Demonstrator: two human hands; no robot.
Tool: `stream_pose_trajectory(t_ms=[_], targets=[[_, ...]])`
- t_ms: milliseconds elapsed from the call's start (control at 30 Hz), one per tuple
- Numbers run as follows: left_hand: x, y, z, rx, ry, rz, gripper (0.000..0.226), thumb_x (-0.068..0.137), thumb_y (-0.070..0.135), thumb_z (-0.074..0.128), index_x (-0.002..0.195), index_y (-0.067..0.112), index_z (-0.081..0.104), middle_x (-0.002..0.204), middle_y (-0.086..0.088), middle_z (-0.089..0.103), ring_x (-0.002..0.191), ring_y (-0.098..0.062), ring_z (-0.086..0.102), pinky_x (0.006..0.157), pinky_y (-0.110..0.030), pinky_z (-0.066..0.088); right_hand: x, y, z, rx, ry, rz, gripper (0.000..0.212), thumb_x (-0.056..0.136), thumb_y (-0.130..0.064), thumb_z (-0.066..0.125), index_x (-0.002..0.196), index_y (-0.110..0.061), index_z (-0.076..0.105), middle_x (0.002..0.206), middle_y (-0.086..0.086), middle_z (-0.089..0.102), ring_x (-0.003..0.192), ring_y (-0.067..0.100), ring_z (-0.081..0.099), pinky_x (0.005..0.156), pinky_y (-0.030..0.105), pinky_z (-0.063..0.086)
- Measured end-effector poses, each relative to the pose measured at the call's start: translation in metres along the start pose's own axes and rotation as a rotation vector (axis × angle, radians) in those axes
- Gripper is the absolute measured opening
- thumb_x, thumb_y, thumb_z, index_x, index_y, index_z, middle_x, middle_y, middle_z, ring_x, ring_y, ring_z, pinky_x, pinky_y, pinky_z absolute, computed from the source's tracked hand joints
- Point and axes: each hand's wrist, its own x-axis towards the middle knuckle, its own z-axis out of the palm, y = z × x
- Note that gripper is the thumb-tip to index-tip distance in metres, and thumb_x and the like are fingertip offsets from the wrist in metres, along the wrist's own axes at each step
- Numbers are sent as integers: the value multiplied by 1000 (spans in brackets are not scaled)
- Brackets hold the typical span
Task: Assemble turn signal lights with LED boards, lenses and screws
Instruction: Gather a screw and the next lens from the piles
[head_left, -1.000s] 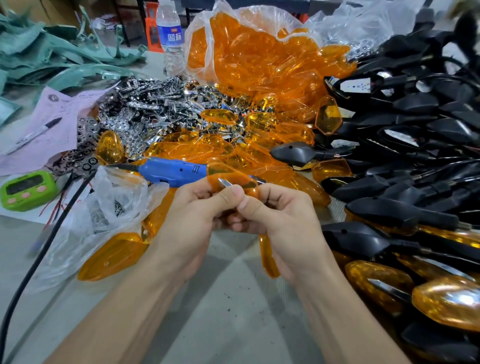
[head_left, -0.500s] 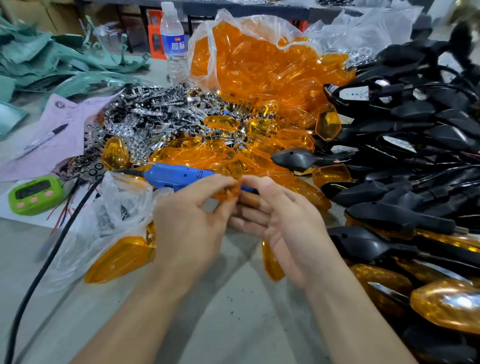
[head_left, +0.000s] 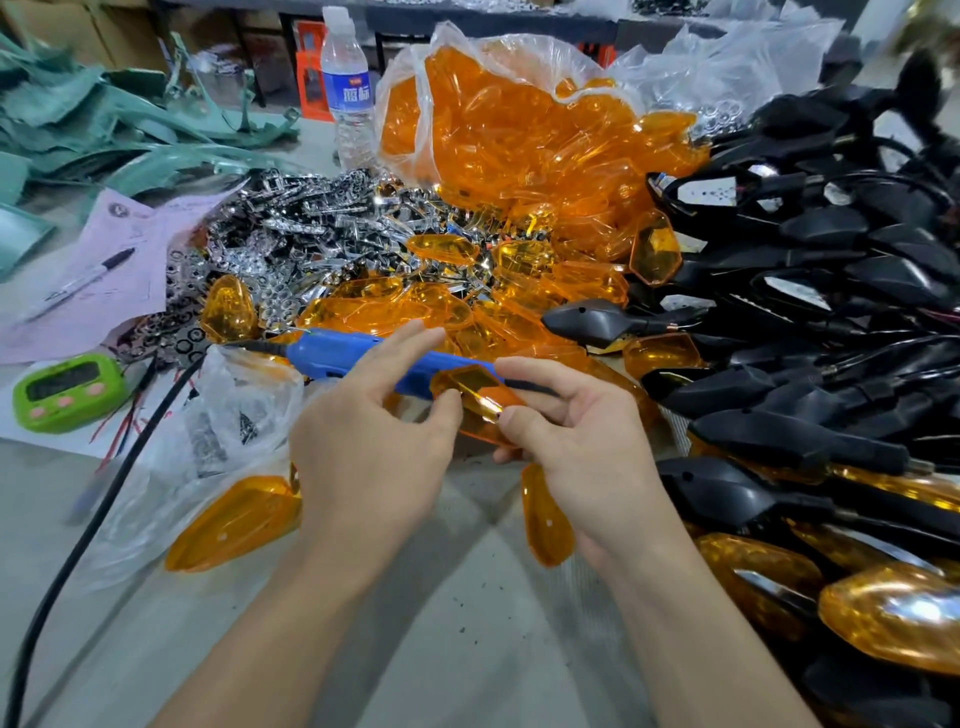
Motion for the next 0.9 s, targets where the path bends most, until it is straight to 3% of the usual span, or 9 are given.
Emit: stream_pose_trajectory(t_ms=[67, 167, 233, 367, 567, 667, 733, 833, 900], targets=[[5, -2, 2, -204, -66, -103, 41, 84, 25, 79, 118, 47, 73, 109, 30, 74, 96, 7, 70, 87, -14, 54, -1, -2, 0, 19, 17, 0, 39, 93, 10, 66, 121, -16, 73, 102, 2, 80, 82, 18, 77, 64, 23, 58], [14, -6, 1, -722, -238, -415, 39, 88, -8, 70, 114, 21, 76, 95, -1, 82, 90, -14, 78, 77, -24, 62, 0, -3, -2, 102, 55, 10, 36, 93, 11, 64, 116, -15, 74, 99, 4, 81, 81, 16, 76, 64, 21, 56], [18, -8, -2, -872, -312, -518, 35, 87, -5, 68, 117, 12, 73, 99, -10, 81, 90, -22, 79, 69, -27, 63, 1, -4, -4, 128, 80, 10, 33, 94, 11, 64, 113, -15, 74, 97, 5, 81, 81, 17, 76, 65, 22, 57], [19, -13, -3, -927, -403, -494, 48, 70, 12, 75, 118, 11, 72, 104, -8, 80, 91, -19, 79, 68, -26, 61, 0, -5, -5, 132, 89, 2, 31, 94, 10, 64, 109, -15, 75, 96, 4, 81, 78, 15, 74, 65, 22, 57], [19, -13, -3, -662, -371, -479, 29, 83, -6, 72, 98, 17, 81, 88, -10, 81, 81, -27, 79, 70, -33, 65, -1, -2, 0, 46, 3, 42, 30, 91, 12, 66, 101, -14, 77, 87, 6, 80, 68, 17, 72, 62, 26, 57], [15, -11, -4, -172, -203, -168, 14, 81, 26, 68, 74, 28, 80, 64, 12, 74, 63, -13, 71, 62, -32, 57, -3, 3, 8, -408, 62, -95, 33, 88, 4, 68, 95, -25, 82, 77, -13, 78, 65, 4, 71, 63, 24, 59], [10, -10, -6, 173, -152, 0, 30, 76, 52, 56, 63, 30, 71, 55, 15, 62, 58, -14, 61, 57, -29, 41, -4, -1, 10, -698, 21, -157, 34, 88, -4, 65, 97, -31, 84, 73, -22, 73, 67, -4, 67, 63, 10, 52], [11, -11, -9, 212, 4, 20, 42, 81, 53, 50, 52, 22, 52, 54, 13, 52, 49, -11, 46, 51, -28, 27, -1, -11, 13, -1000, -194, -78, 36, 90, -13, 61, 105, -38, 82, 70, -23, 66, 67, -3, 62, 60, 5, 43], [13, -15, -10, 123, 121, 15, 47, 88, 44, 52, 49, 21, 40, 53, 11, 48, 47, -13, 39, 48, -26, 25, 4, -21, 17, -1056, -213, -81, 34, 91, -14, 62, 108, -36, 81, 74, -23, 65, 70, -1, 61, 72, 12, 48]])
